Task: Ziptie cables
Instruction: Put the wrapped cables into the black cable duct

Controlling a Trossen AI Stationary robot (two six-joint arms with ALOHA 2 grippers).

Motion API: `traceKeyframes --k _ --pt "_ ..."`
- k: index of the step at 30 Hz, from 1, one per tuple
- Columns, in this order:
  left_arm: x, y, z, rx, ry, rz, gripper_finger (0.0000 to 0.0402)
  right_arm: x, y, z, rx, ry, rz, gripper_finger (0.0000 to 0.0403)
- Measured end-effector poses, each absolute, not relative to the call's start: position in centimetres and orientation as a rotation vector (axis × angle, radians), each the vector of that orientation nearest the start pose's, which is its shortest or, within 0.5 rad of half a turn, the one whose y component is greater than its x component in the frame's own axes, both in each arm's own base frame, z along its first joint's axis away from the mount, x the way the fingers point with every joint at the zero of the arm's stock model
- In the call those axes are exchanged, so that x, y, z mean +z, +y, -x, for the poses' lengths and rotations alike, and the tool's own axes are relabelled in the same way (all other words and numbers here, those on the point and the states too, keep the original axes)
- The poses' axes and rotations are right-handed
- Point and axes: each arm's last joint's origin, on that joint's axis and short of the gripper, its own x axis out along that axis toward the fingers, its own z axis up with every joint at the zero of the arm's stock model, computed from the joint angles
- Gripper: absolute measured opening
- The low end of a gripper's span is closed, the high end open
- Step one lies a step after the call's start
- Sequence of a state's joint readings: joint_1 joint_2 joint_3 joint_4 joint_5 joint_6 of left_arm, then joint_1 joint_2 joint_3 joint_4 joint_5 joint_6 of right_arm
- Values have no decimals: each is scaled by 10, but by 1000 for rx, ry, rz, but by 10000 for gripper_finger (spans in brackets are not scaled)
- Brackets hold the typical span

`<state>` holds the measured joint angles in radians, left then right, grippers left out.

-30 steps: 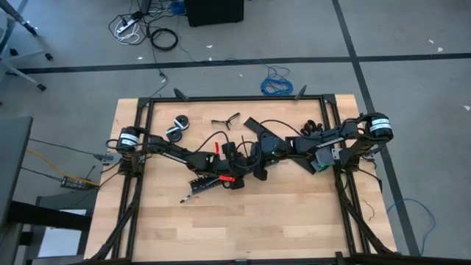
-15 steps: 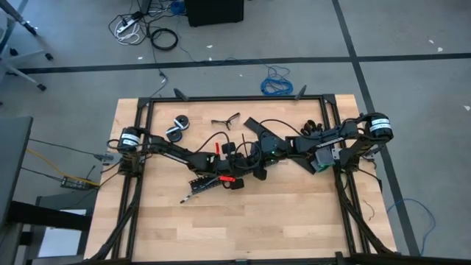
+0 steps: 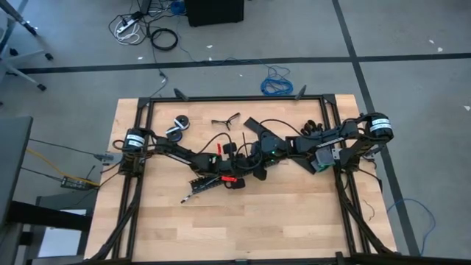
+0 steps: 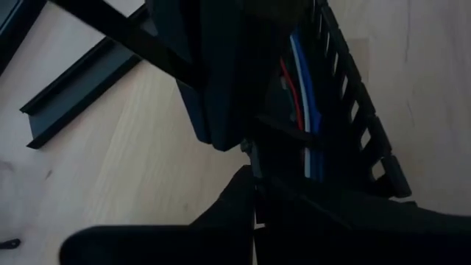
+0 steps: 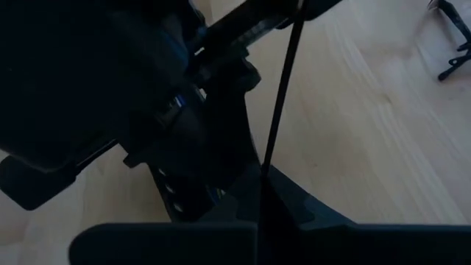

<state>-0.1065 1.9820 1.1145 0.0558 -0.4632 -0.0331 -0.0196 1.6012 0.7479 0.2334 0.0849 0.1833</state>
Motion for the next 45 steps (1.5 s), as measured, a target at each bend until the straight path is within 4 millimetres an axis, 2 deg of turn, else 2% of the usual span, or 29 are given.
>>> traceKeyframes --k 21,28,31,39,45 --pt "130 -40 -393 340 768 -218 1 168 -9 -315 -185 578 -159 0" --pt "134 -42 -396 331 783 -232 0 142 -8 -326 -174 597 -167 0" --pt "136 -43 -397 321 784 -241 0 138 -7 -327 -174 599 -166 0" --pt "135 -42 -396 322 804 -243 0 139 -1 -326 -152 598 -180 0" --pt "135 -42 -395 325 809 -245 0 151 5 -322 -140 588 -172 0"
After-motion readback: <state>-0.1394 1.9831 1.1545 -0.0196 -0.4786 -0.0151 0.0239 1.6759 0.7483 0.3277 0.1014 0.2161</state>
